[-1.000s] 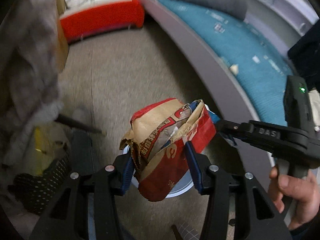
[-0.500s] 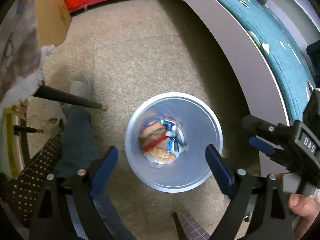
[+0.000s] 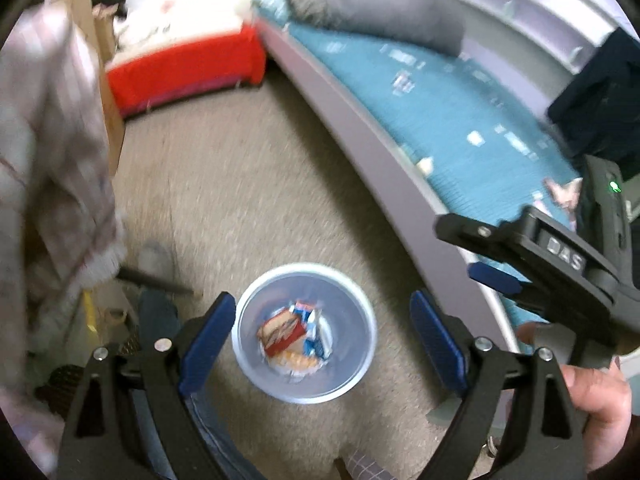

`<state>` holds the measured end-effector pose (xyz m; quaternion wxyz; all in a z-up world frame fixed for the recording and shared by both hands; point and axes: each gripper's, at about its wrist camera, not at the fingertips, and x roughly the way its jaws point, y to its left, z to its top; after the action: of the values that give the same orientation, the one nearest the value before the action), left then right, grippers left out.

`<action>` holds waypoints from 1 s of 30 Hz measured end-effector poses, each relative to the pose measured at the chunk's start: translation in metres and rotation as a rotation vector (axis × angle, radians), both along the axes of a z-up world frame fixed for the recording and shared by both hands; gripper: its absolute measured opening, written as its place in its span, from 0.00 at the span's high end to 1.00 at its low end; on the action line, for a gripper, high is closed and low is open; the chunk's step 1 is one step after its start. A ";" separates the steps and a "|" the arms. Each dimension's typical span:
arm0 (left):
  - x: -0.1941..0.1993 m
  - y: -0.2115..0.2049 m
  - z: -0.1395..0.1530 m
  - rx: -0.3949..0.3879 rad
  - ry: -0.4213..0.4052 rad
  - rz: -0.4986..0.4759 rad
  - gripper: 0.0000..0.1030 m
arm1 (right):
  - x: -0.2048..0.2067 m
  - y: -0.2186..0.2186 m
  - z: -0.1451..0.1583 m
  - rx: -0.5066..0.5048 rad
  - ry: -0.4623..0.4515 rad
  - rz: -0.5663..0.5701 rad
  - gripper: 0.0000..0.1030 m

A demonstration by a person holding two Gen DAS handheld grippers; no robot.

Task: Collect trash
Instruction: 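Move both open tools back toward the table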

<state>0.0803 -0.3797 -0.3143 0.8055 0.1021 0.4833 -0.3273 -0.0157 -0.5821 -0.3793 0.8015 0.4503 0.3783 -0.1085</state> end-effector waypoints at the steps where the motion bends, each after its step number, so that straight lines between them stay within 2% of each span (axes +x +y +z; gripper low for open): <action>1: -0.008 0.003 0.015 -0.021 -0.024 -0.013 0.15 | -0.001 0.001 0.014 -0.017 -0.024 0.001 0.06; 6: -0.036 0.027 0.073 -0.092 -0.138 -0.030 0.15 | 0.000 0.017 0.083 -0.094 -0.131 0.034 0.06; 14: -0.040 0.102 0.155 -0.181 -0.288 0.086 0.13 | 0.027 0.076 0.163 -0.193 -0.247 0.173 0.06; 17: -0.037 0.129 0.172 -0.188 -0.327 0.123 0.13 | 0.042 0.099 0.183 -0.219 -0.278 0.224 0.06; 23: -0.011 0.209 0.203 -0.185 -0.418 0.273 0.11 | 0.080 0.158 0.224 -0.289 -0.322 0.346 0.06; 30: 0.034 0.305 0.222 -0.149 -0.457 0.485 0.10 | 0.133 0.232 0.242 -0.344 -0.331 0.495 0.06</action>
<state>0.1144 -0.0748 -0.0924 0.9526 -0.0043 0.2753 -0.1294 0.1173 -0.3501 -0.1372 0.9183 0.2145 0.3169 0.1018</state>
